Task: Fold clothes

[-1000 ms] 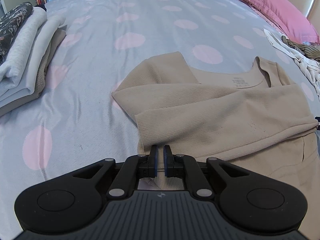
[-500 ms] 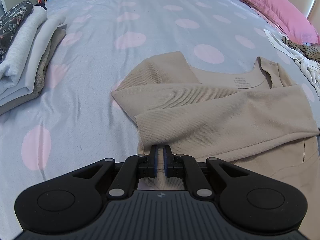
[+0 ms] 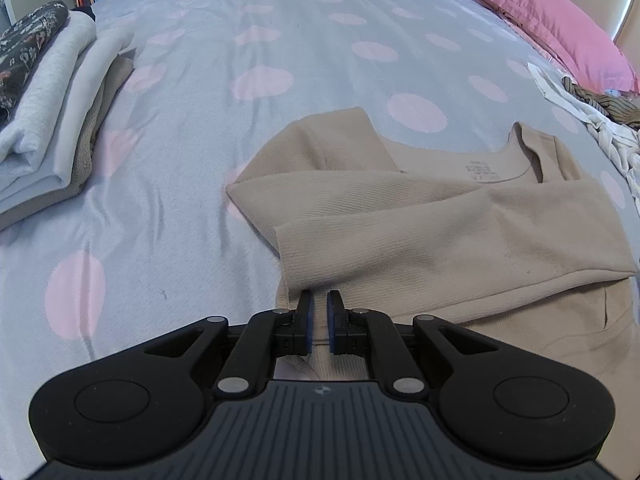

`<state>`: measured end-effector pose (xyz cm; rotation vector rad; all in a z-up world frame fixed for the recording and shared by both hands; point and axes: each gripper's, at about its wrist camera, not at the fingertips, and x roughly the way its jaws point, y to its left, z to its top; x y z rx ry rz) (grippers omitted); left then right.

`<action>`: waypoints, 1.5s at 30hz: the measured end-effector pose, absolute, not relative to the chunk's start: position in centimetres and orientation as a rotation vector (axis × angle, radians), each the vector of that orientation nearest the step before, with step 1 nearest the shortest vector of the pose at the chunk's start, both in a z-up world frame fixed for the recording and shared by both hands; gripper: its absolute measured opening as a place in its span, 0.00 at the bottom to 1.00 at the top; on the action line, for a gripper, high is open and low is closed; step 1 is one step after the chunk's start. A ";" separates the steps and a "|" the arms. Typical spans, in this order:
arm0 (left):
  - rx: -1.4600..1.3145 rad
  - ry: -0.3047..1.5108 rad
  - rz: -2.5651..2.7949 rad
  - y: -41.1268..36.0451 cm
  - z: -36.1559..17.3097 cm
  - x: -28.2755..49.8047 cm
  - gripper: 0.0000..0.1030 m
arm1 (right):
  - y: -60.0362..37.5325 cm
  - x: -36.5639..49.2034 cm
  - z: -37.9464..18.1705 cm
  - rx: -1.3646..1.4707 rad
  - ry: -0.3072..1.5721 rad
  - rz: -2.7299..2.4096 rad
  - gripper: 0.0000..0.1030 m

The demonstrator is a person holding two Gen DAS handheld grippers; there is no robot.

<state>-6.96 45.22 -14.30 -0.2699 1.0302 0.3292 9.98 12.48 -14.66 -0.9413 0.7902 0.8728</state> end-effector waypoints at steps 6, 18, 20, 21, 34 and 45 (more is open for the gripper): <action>-0.372 0.899 0.366 47.7 -11.8 -7.8 0.26 | 11.6 16.4 -12.9 -0.315 0.981 0.762 0.38; -0.641 0.891 0.373 51.5 -16.6 -6.5 0.48 | 13.4 21.1 -17.5 0.134 1.148 0.621 0.52; -0.622 0.893 0.384 51.1 -17.1 -6.2 0.49 | 13.3 21.5 -17.8 0.178 1.135 0.608 0.52; -0.614 0.885 0.390 51.0 -17.2 -6.1 0.50 | 13.5 21.6 -17.9 0.190 1.127 0.605 0.53; -0.428 0.730 0.317 48.8 -14.2 -6.0 0.07 | 15.4 20.6 -15.4 0.158 0.973 0.685 0.08; -0.384 0.827 0.389 49.3 -14.7 -5.5 0.12 | 16.8 20.2 -14.7 0.059 0.934 0.704 0.12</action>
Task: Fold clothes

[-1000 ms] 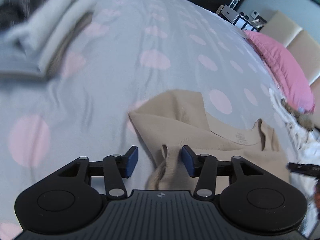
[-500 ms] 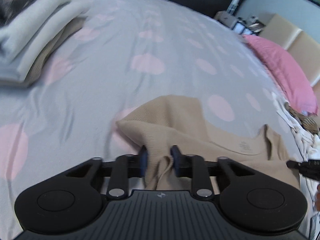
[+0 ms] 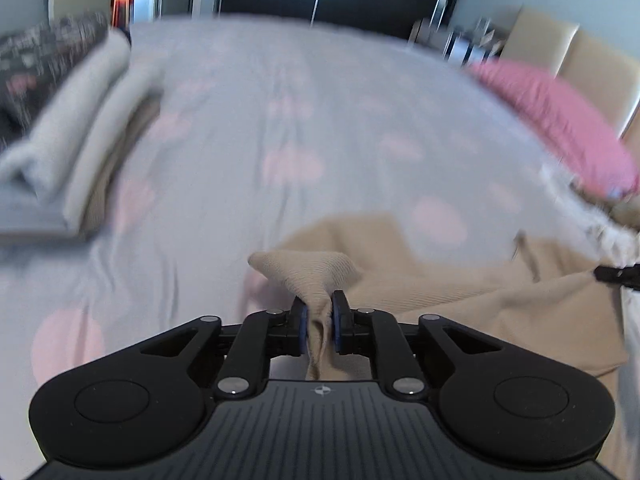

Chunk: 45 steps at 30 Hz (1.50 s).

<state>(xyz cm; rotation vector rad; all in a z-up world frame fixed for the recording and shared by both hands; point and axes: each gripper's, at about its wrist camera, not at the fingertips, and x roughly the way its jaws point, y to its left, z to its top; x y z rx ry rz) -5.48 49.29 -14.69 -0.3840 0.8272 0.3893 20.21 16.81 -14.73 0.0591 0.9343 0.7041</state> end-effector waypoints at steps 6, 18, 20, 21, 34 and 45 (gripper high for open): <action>-0.347 0.816 0.451 49.3 -13.7 -6.5 0.24 | 17.0 18.9 -13.6 -0.135 0.854 0.627 0.28; -0.150 0.897 0.313 44.9 -13.7 -6.9 0.18 | 18.2 13.2 -13.5 -0.324 0.866 0.831 0.28; -0.127 0.962 0.331 44.8 -15.1 -6.7 0.18 | 18.6 12.9 -14.6 -0.376 0.912 0.828 0.28; -0.134 0.959 0.335 44.9 -15.2 -6.9 0.19 | 18.7 12.8 -15.1 -0.396 0.935 0.830 0.29; -0.111 0.993 0.300 42.4 -12.4 -9.9 0.28 | 16.6 9.5 -12.7 -0.436 0.925 0.887 0.43; -0.065 1.084 0.229 38.4 -11.9 -15.7 0.46 | 13.4 2.9 -14.1 -0.564 1.001 0.927 0.65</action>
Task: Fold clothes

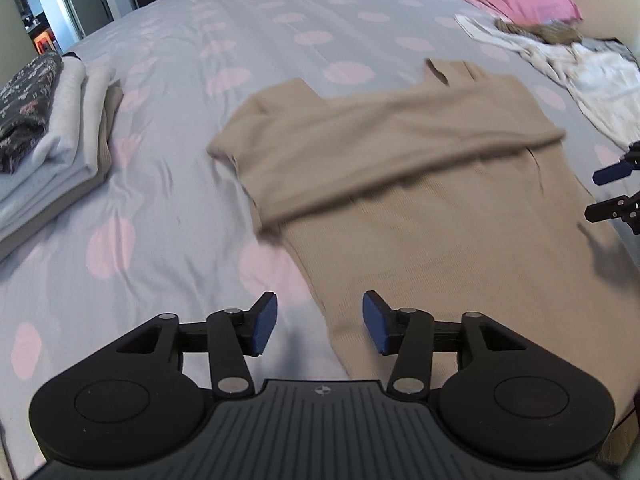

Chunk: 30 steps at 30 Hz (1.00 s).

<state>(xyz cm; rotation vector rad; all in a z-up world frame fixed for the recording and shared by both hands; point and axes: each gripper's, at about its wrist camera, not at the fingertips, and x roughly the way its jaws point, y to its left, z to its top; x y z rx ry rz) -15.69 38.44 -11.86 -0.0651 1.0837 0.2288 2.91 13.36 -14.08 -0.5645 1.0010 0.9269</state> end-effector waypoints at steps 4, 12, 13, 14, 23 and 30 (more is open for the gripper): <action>-0.085 1.114 0.238 37.0 -12.8 -18.0 0.47 | 11.8 1.6 -14.7 -0.553 1.028 0.902 0.66; -0.100 1.166 0.269 34.1 -14.7 -21.7 0.47 | 8.9 -2.2 -16.9 -0.514 1.104 0.850 0.75; -0.103 1.176 0.282 33.9 -14.9 -22.1 0.47 | 8.6 -2.7 -17.0 -0.511 1.106 0.846 0.75; -0.106 1.186 0.294 33.8 -15.2 -22.4 0.47 | 8.3 -3.1 -17.1 -0.506 1.104 0.845 0.75; -0.187 1.210 0.276 33.8 -16.0 -24.1 0.23 | 6.0 -4.8 -17.5 -0.466 1.147 0.834 0.61; -0.182 1.152 0.246 32.8 -15.2 -24.2 0.01 | 6.1 -5.1 -16.2 -0.429 1.089 0.872 0.08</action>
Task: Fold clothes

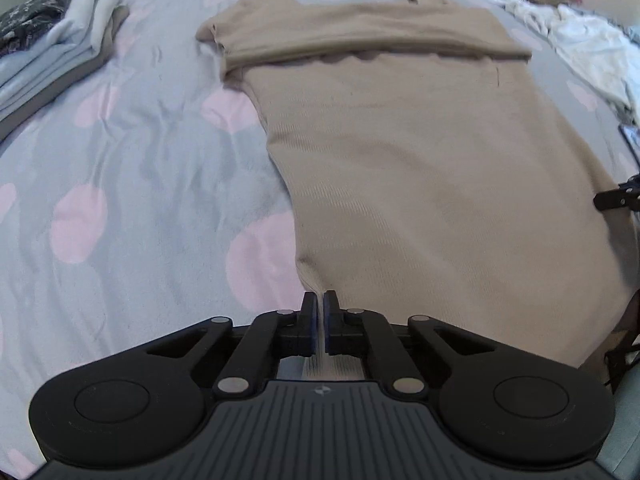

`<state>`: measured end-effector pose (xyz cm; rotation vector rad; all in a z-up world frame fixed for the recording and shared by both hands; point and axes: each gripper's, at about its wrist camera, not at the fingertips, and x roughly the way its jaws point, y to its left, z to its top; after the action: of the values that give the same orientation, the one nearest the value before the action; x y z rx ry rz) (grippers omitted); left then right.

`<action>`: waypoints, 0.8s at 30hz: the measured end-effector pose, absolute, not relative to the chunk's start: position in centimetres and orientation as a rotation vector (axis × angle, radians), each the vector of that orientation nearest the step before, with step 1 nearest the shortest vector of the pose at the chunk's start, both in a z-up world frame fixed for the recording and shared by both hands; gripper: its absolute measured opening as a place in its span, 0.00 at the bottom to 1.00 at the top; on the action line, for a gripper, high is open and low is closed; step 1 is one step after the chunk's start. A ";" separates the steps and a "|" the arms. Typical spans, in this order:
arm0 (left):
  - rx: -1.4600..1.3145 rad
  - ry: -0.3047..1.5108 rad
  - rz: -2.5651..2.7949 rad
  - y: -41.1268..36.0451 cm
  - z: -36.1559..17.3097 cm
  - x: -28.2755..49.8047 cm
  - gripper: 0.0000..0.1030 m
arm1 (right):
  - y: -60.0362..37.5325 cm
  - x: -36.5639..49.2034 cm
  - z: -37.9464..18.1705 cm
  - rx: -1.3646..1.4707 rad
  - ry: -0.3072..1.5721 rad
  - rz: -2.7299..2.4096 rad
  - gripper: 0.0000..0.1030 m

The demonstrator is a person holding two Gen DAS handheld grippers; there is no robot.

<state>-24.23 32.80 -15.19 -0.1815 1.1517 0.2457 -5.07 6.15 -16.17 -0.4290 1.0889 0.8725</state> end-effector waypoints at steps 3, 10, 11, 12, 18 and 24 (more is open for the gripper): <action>-0.236 1.088 0.273 33.9 -13.9 -24.7 0.01 | 6.1 -4.7 -15.3 -0.413 1.049 0.870 0.07; -0.298 0.926 0.397 36.6 -11.3 -25.1 0.00 | 5.5 -2.4 -13.5 -0.322 0.940 0.807 0.07; -0.260 0.942 0.445 36.9 -11.6 -24.7 0.00 | 5.8 -2.3 -13.7 -0.341 0.927 0.796 0.07; -0.259 0.961 0.466 37.3 -12.1 -24.5 0.00 | 6.1 -2.2 -14.0 -0.360 0.914 0.785 0.07; -0.328 0.981 0.474 38.2 -13.4 -24.3 0.00 | 6.9 -2.0 -15.5 -0.393 0.899 0.776 0.13; -0.197 0.944 0.433 36.2 -12.9 -24.1 0.26 | 7.0 -2.9 -14.7 -0.379 0.851 0.785 0.46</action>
<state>-24.14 36.22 -12.92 -0.1969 0.9442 0.4329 -2.88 7.04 -14.74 -0.3792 0.8512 0.7846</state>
